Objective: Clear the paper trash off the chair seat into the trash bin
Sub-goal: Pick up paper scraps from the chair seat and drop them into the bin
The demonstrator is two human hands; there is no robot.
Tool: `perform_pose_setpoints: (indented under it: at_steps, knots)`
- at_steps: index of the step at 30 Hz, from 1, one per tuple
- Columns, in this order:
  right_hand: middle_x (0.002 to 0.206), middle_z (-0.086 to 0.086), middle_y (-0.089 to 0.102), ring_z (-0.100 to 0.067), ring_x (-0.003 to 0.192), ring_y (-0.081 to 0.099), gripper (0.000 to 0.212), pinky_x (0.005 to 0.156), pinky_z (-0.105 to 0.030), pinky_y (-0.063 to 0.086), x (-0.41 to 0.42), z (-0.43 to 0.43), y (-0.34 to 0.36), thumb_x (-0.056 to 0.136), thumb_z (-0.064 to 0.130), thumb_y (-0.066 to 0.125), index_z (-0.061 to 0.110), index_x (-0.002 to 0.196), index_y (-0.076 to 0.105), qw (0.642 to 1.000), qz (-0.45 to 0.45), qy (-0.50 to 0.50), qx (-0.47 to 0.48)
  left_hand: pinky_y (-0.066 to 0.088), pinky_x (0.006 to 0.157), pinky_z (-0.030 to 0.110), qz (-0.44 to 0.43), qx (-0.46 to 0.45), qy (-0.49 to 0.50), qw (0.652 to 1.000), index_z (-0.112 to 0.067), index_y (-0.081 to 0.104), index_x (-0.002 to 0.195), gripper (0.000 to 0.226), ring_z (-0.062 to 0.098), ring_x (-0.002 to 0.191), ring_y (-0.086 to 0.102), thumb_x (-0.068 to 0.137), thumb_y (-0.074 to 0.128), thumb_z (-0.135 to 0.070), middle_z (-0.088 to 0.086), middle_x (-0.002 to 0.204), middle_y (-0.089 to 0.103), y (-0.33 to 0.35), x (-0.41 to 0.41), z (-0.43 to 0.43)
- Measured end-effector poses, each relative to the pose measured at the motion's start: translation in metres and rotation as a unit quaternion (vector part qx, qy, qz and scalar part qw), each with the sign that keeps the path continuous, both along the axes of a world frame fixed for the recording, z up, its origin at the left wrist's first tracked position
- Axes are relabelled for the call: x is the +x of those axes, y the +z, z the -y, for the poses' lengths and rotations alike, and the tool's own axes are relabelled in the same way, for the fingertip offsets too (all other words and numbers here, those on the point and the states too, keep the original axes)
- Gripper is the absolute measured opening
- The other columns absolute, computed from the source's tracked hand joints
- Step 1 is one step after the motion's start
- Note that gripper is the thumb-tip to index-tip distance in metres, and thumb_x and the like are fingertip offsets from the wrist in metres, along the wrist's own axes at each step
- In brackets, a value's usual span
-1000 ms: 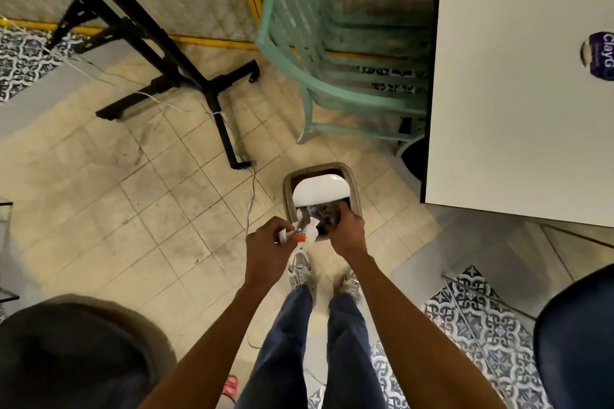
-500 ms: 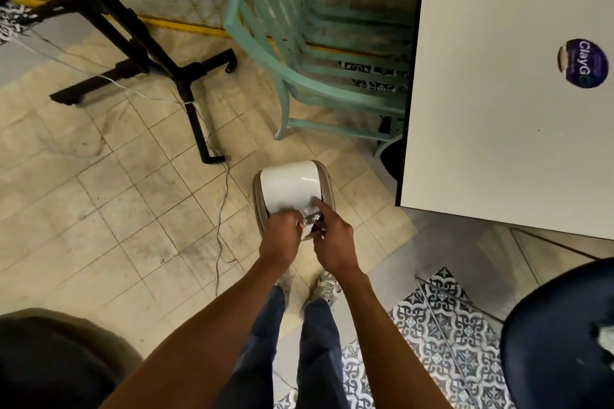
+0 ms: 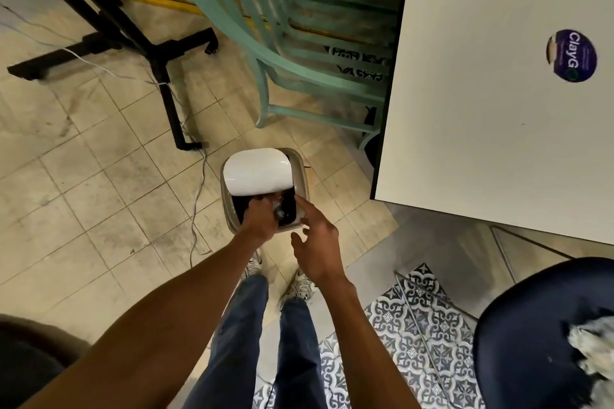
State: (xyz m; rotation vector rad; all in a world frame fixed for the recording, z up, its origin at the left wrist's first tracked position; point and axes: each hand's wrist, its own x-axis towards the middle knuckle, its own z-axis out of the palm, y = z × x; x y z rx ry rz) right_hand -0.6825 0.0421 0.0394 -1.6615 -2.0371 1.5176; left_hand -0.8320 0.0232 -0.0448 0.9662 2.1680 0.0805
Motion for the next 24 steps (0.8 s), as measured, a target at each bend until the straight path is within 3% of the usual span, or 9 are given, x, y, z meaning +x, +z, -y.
perform_pose_setpoints:
  at_steps: [6,10,16,24]
  knots:
    - [0.146,0.007,0.063,-0.014,0.132,0.061,0.076,0.111,-0.035,0.053,0.009,0.005,0.008,0.092,0.002,0.074,0.034,0.155,0.047,1.0,0.01,0.011,0.0,0.055,0.1,0.043,0.015,0.037,-0.038,0.998,-0.008,0.067,0.128,0.034,0.035,0.115,0.066,0.094,0.065,-0.013,0.016,0.122,0.07,0.012,0.007,0.003]
    - [0.146,0.005,0.064,-0.014,0.132,0.061,0.07,0.111,-0.032,0.053,0.019,0.01,0.033,0.095,0.005,0.071,0.035,0.154,0.049,1.0,0.013,0.015,0.012,0.053,0.101,0.046,0.006,0.073,-0.056,0.996,-0.011,0.069,0.128,0.031,0.036,0.117,0.065,0.102,0.054,-0.019,0.017,0.123,0.071,0.049,0.011,0.016]
    - [0.148,0.002,0.062,-0.021,0.13,0.062,0.062,0.107,-0.027,0.048,0.044,0.023,0.079,0.097,0.01,0.068,0.029,0.153,0.05,0.998,0.041,0.005,0.046,0.051,0.105,0.044,-0.003,0.111,-0.041,0.993,-0.015,0.064,0.136,0.039,0.032,0.125,0.062,0.098,0.064,-0.019,0.012,0.135,0.067,0.118,0.023,0.044]
    - [0.154,-0.002,0.057,-0.027,0.13,0.062,0.048,0.106,-0.035,0.052,0.092,0.054,0.146,0.104,0.027,0.062,0.025,0.15,0.051,0.985,0.079,-0.071,0.138,0.056,0.095,0.043,-0.046,0.212,-0.181,0.959,-0.016,0.062,0.134,0.04,0.03,0.12,0.06,0.093,0.065,-0.015,0.008,0.131,0.064,0.216,0.047,0.069]
